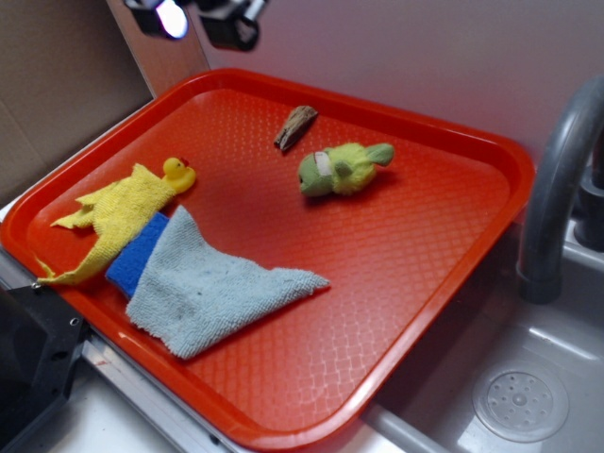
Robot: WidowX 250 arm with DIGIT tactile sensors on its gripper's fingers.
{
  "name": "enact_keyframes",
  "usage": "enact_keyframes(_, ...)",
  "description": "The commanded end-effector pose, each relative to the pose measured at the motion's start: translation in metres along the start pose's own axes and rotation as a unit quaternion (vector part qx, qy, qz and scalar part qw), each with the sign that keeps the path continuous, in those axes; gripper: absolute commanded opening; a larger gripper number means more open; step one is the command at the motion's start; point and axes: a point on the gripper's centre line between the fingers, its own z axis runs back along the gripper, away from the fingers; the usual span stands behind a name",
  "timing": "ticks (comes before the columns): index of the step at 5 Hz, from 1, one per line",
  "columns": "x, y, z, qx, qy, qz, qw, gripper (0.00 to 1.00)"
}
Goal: Grab the wood chip.
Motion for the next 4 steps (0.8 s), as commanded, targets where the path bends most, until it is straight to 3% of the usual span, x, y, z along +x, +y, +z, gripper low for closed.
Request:
enact_keyframes(1,0.049,0.003,-0.053,-0.046,0.001,0.040,0.998,1.00)
enact_keyframes(4,0.078,0.000,-0.101,-0.024,0.019,0.040,0.999,1.00)
